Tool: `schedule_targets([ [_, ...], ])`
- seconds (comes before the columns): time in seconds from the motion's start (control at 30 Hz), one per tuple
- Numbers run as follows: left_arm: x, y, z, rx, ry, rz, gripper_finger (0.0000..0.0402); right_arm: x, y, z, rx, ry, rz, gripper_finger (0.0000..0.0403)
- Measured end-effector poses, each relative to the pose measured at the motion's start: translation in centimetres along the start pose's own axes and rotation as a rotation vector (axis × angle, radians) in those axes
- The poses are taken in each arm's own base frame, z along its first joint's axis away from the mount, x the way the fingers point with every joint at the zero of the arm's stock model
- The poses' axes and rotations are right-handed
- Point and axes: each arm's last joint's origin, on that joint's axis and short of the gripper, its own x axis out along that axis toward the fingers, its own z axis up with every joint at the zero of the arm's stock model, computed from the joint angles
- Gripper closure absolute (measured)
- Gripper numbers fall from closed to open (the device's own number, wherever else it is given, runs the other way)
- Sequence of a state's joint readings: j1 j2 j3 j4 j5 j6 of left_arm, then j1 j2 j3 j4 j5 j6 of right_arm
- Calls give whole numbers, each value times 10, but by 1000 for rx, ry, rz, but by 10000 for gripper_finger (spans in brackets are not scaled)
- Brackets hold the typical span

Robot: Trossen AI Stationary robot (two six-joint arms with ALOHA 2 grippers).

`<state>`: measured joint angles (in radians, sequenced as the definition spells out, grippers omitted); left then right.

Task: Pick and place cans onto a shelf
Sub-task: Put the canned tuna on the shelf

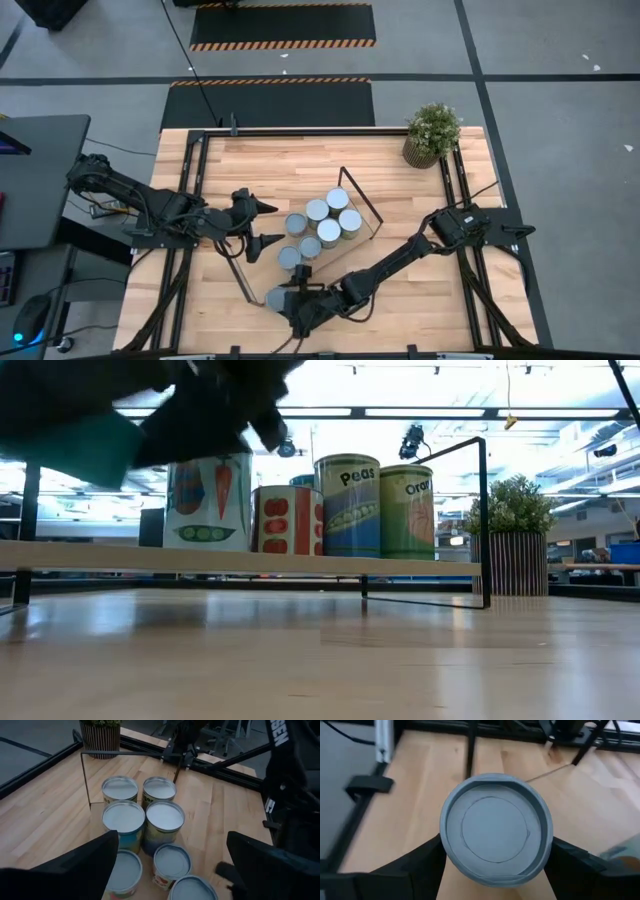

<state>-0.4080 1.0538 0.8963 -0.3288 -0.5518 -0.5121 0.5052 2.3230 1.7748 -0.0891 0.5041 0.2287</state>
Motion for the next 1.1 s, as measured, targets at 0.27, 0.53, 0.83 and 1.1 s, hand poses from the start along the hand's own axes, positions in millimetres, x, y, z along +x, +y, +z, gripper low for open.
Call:
schedule_targets([
  [0.27,0,1,-1,15,10,8,24,-3,37,-24,42,-38,13,102],
  [0.53,0,1,-1,7,10,8,24,3,31,-14,108,-136,-2,101],
  [0.83,0,1,-2,11,17,13,24,13,34,-28,84,-106,11,101],
  [1.1,0,2,-2,11,20,15,24,15,32,-18,155,-195,57,101],
])
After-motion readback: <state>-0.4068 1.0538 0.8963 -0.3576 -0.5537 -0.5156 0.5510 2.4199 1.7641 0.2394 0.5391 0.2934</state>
